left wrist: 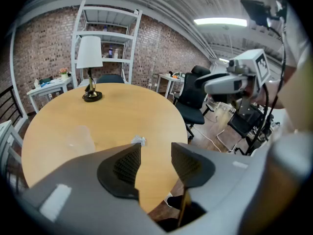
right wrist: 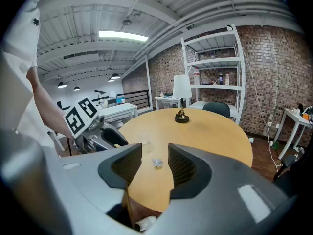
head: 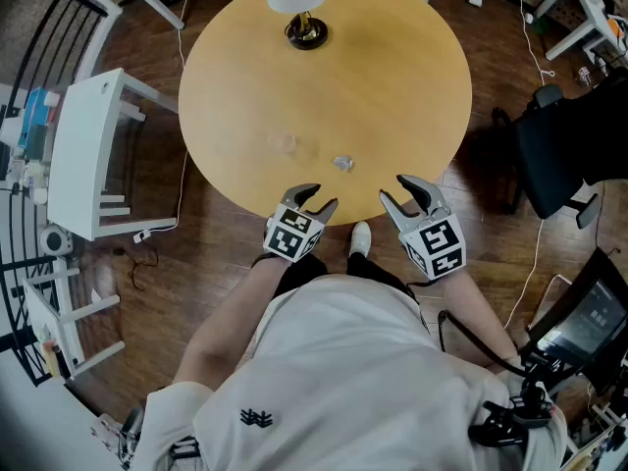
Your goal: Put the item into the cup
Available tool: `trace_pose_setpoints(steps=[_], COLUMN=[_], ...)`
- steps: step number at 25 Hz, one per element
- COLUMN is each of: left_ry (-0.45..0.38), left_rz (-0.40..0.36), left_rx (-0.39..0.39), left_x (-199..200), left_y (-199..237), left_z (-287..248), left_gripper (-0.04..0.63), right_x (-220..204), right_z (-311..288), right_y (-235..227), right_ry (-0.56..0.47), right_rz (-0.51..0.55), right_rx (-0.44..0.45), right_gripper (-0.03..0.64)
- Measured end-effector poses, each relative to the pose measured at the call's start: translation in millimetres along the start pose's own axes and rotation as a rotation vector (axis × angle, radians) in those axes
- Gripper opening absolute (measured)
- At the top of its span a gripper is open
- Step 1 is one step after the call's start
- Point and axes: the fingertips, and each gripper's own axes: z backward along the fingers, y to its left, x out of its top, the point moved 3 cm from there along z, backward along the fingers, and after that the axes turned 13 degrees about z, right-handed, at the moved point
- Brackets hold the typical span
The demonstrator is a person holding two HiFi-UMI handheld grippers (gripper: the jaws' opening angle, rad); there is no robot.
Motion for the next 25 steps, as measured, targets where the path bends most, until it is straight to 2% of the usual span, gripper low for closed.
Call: trace_pose_setpoints(steps=[6, 12, 15, 19, 21, 25], left_ry=[0.115, 0.222, 0.258, 0.273, 0.262, 0.212], left_rz=[-0.052, -0.148, -0.161, -0.174, -0.195, -0.216], left_rx=[0.066, 0.038, 0.035, 0.027, 0.035, 0.048], left_x=[16.8, 25.1, 21.8, 20.2, 20.7, 23.2], left_y=[46.8, 53.9, 55.7, 54.8, 57.1, 56.5], left_z=[-82.7, -136.9, -148.2, -152.8, -151.7, -137.9], left_gripper=[0.192, 0.190, 0.153, 0.108, 0.032, 0.017], right_x=[-9.2, -20.4, -22.4, -25.2, -25.4, -22.7], right_z=[-8.4, -6.6, -6.1, -5.1, -6.7, -11.2], right_y=[-25.2, -31.2, -34.3, -38.2, -39.7, -42.8], right_ry=[0.033, 0.093, 0.106, 0.124, 0.129, 0.118], right_rz=[-0.044, -0.095, -0.108, -0.117, -0.117, -0.109], right_rx=[-0.059, -0.112, -0.127, -0.129, -0.128, -0.117], right_gripper=[0.172, 0.172, 0.171, 0.171, 0.170, 0.170])
